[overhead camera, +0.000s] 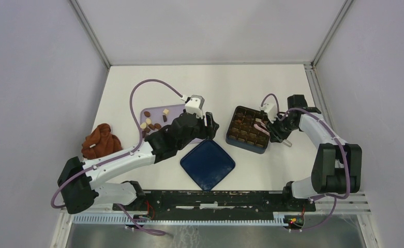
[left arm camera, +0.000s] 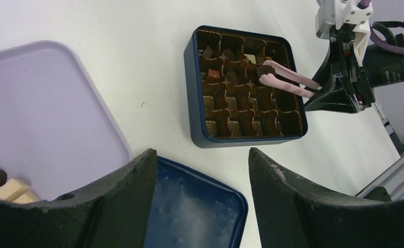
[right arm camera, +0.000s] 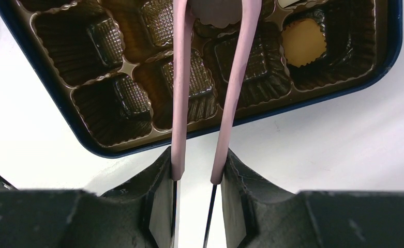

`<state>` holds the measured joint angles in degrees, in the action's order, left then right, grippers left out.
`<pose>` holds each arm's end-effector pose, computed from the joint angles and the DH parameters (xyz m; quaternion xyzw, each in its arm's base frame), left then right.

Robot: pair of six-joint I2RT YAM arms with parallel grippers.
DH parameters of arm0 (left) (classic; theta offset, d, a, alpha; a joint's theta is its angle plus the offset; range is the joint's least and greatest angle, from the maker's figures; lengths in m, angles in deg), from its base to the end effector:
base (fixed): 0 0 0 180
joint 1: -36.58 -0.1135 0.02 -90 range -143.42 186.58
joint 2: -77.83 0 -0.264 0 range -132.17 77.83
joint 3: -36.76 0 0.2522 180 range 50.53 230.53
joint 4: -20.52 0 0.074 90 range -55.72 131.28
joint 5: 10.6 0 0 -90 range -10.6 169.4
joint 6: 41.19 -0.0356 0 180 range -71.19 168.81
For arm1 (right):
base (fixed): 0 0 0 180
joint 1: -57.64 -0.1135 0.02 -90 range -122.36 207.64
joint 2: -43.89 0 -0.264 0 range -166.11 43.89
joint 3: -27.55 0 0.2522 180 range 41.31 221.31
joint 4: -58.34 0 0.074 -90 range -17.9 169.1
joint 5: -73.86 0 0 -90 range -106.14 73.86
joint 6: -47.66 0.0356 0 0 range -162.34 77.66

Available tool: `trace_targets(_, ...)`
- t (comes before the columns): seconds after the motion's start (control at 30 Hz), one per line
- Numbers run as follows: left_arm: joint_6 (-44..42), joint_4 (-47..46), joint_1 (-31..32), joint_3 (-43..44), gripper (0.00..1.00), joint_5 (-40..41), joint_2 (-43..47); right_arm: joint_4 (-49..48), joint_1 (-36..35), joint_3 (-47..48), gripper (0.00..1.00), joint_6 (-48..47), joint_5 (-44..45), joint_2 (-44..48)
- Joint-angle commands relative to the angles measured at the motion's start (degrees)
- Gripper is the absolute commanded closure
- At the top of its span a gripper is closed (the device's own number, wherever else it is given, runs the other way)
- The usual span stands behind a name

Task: Pack the chocolate
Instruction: Adjust the packing box at the center of the board, then pick up the fake chocolate from the plate.

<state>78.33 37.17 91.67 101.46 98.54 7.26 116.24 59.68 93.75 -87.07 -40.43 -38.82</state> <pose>0.1712 -0.2250 0.2954 0.0914 0.8201 -0.2664 0.4981 0.2573 0.0055 0.2012 -0.3791 0.8918 0.1387 0.2044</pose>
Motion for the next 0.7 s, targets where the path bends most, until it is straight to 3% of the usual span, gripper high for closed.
trace_targets(0.0,1.73,0.35,0.08,-1.63,0.29,0.81,4.26,-1.67,-0.58,1.94,0.66,1.53,1.22,-0.03)
trace_targets(0.33,2.39,1.49,0.09,-2.94,0.29,0.57,7.36,-1.31,-0.90,3.26,0.57,1.93,1.12,-0.46)
trace_targets(0.67,2.30,2.70,0.07,-3.63,0.29,0.70,8.94,-0.77,-0.90,4.40,0.56,2.10,0.75,-0.17)
